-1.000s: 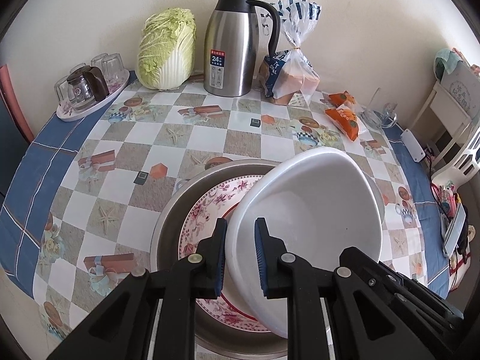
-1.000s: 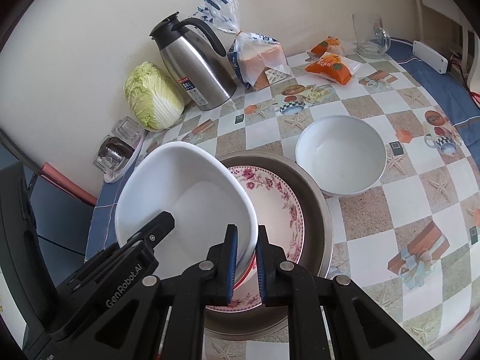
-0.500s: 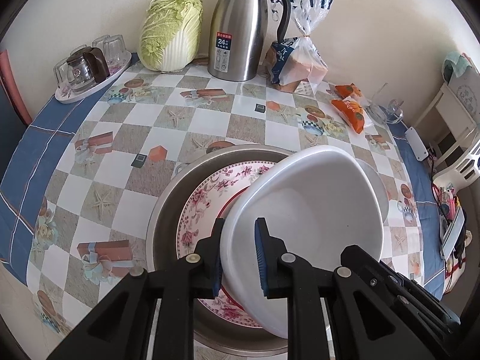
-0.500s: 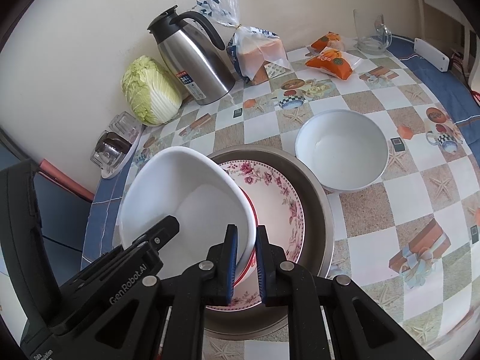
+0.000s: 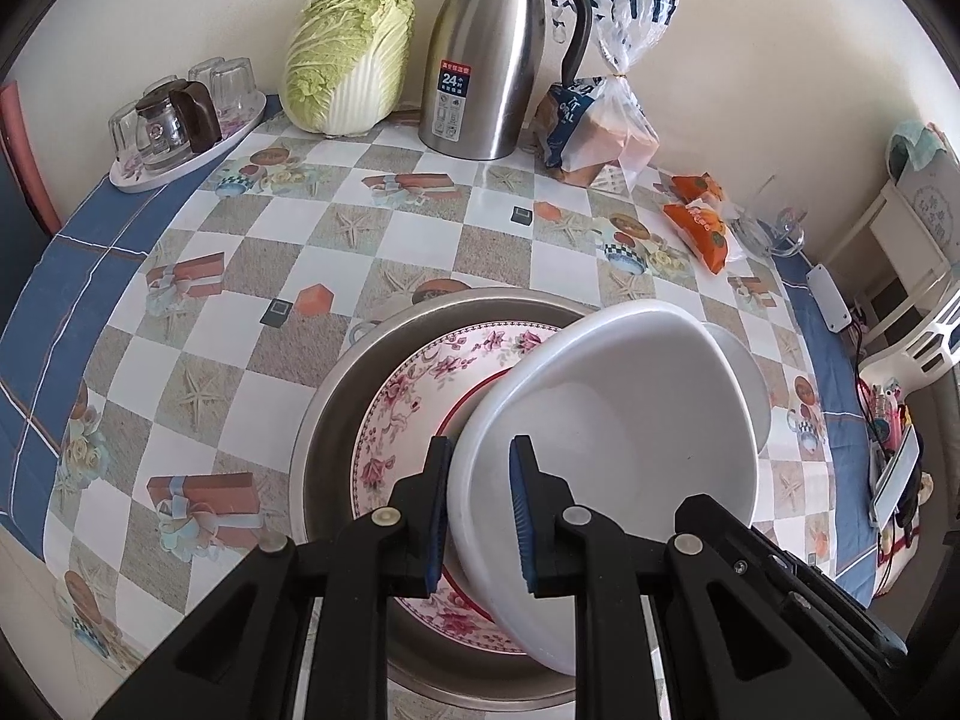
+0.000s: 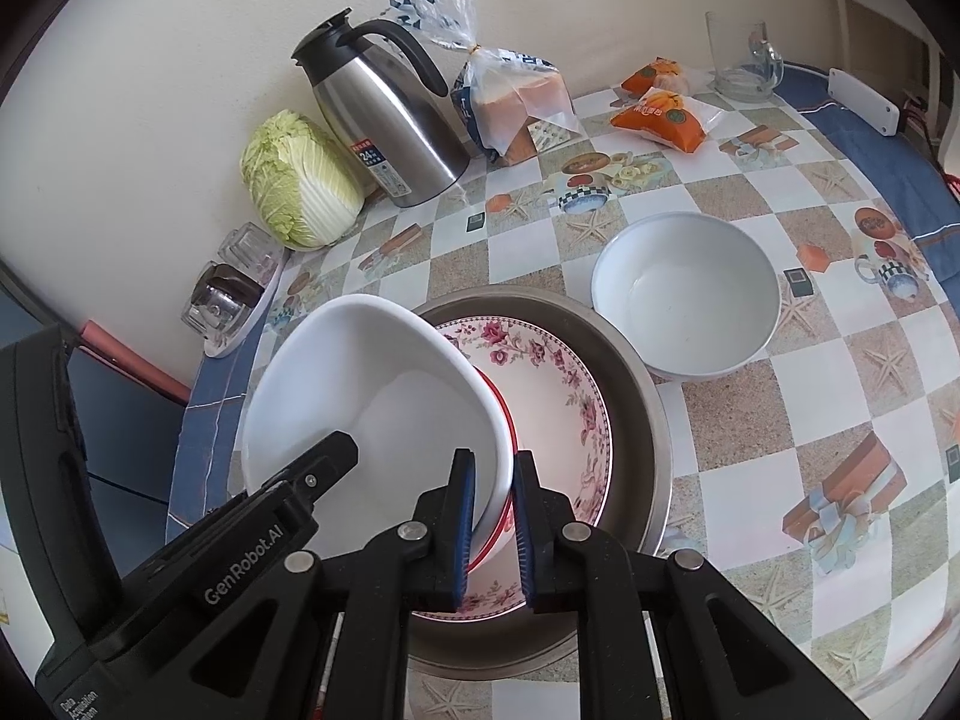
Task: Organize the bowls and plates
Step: 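Lower the white square bowl into the strawberry bowl with both grippers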
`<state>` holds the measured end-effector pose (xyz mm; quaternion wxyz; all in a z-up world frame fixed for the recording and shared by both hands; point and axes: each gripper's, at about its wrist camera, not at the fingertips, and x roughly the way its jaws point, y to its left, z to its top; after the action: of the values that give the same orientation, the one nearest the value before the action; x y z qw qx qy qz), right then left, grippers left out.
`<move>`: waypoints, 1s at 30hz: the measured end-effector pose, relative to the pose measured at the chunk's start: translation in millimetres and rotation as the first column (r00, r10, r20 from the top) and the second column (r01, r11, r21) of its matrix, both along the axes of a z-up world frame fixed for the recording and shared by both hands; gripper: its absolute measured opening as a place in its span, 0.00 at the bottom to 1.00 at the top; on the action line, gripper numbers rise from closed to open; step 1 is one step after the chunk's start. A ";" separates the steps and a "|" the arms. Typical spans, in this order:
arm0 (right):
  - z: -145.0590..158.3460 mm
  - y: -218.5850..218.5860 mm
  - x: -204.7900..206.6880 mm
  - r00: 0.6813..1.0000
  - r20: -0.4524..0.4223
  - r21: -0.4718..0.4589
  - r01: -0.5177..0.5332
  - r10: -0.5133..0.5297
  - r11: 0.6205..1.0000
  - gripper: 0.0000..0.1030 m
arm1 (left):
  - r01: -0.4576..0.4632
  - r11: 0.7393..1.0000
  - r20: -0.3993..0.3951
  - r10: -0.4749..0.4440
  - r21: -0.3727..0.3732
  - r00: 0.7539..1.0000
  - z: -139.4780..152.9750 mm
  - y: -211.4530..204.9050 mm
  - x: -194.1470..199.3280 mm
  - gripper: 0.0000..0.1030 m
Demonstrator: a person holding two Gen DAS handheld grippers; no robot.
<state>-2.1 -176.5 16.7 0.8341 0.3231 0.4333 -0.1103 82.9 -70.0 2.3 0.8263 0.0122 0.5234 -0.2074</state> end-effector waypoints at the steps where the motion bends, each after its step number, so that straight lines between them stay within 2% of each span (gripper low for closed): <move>1: 0.1 0.0 0.1 1.000 0.000 0.002 0.000 0.000 1.000 0.15 | -0.001 1.000 0.002 0.001 0.000 1.000 0.6 0.2 -0.1 0.18; 30: -2.0 -14.6 -1.1 0.999 0.012 0.042 0.037 -0.038 0.998 0.17 | -0.023 0.997 0.076 0.029 -0.075 0.997 25.5 10.5 -2.7 0.21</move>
<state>-3.2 -191.1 14.8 0.8277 0.3494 0.4239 -0.1145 80.2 -59.6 27.8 0.8484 -0.0171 0.4833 -0.2154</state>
